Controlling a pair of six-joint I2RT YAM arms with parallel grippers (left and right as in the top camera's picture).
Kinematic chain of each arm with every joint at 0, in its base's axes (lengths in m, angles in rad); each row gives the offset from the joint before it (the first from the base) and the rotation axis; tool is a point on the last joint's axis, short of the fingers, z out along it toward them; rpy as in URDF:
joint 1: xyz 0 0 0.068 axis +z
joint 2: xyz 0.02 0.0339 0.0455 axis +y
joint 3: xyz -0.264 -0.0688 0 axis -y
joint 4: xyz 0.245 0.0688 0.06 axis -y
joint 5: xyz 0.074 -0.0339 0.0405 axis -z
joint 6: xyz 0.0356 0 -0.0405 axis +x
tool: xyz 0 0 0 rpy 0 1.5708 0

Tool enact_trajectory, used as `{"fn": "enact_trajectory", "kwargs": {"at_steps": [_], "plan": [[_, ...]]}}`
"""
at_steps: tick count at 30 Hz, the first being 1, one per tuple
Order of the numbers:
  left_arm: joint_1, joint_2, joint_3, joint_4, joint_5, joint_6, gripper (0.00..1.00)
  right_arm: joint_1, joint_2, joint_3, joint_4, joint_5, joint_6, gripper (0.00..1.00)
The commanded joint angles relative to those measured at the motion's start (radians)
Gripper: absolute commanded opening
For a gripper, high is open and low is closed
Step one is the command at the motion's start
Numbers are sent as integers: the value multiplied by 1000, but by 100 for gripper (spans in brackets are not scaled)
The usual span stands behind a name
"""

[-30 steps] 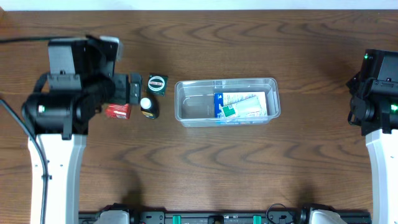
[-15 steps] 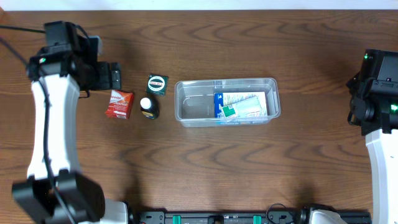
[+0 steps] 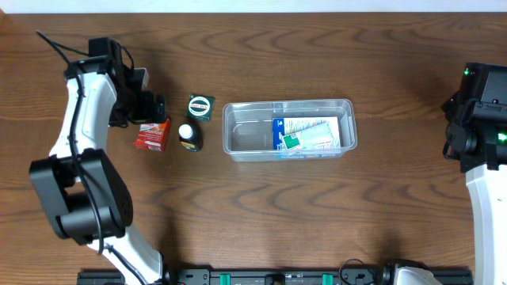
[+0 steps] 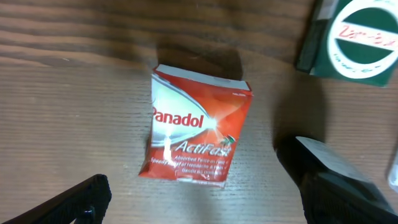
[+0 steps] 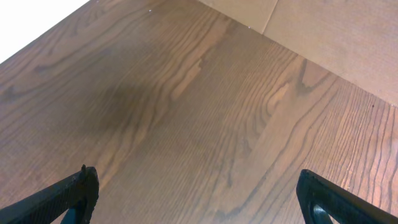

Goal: Pack container
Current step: 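Move left gripper down over the red Panadol box and grasp it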

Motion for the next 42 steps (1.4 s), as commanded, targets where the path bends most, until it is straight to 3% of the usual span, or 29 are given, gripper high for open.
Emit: {"fn": "enact_trajectory", "kwargs": {"at_steps": [1, 18, 23, 33, 42], "plan": [[1, 63, 3, -5, 0, 14, 98, -8, 3, 2, 0, 21, -14, 99], [1, 209, -15, 37, -1, 32, 99, -8, 3, 2, -1, 21, -14, 99], [1, 209, -44, 74, 0, 6, 81, -8, 3, 2, -1, 21, -14, 99], [1, 208, -38, 74, -1, -44, 63, -8, 3, 2, -1, 21, -14, 99], [1, 169, 58, -10, -1, -95, 62, -8, 3, 2, -1, 21, -14, 99]]}}
